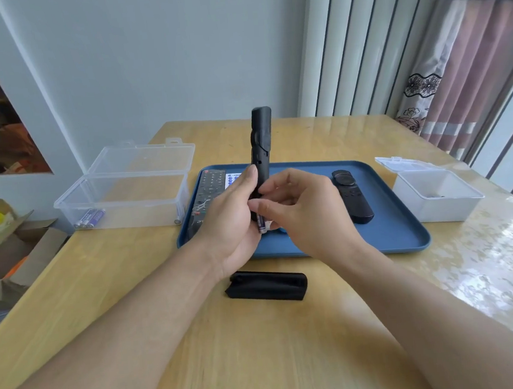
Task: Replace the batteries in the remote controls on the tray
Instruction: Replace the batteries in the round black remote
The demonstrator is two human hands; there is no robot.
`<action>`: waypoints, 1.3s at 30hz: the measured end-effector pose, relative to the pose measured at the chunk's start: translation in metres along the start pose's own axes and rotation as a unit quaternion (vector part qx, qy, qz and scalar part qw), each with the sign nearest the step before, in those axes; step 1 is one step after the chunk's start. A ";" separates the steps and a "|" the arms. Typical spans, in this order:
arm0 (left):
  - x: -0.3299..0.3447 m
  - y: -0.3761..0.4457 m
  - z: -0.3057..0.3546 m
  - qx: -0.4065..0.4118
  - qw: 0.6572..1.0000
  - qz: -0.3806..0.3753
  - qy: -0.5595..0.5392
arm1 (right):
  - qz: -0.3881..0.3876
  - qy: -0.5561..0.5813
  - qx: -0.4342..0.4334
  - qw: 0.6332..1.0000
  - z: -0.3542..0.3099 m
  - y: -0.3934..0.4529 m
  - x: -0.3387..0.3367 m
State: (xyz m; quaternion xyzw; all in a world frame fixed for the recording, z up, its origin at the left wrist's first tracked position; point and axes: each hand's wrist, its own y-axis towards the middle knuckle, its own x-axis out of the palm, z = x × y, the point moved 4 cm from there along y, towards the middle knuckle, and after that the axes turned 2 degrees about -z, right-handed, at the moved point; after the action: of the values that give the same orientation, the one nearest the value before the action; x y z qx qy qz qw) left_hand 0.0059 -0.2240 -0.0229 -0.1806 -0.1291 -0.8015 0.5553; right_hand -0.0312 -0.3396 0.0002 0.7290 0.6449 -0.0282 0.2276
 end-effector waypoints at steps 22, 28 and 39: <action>-0.005 0.003 0.006 -0.020 0.999 0.027 -0.034 | -0.056 -0.175 -0.079 0.980 -0.003 0.001 -0.008; -0.004 0.001 0.006 -0.046 0.999 -0.009 0.011 | -0.076 -0.275 -0.117 0.951 0.002 0.006 -0.003; -0.005 -0.001 0.002 -0.078 0.997 -0.011 0.001 | -0.039 -0.417 -0.313 0.853 -0.007 0.002 -0.002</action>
State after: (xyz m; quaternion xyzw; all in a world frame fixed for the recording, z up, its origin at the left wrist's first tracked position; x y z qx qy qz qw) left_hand 0.0068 -0.2192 -0.0234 -0.2212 -0.0672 -0.8153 0.5308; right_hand -0.0312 -0.3391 0.0075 0.5132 0.4926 -0.1351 0.6898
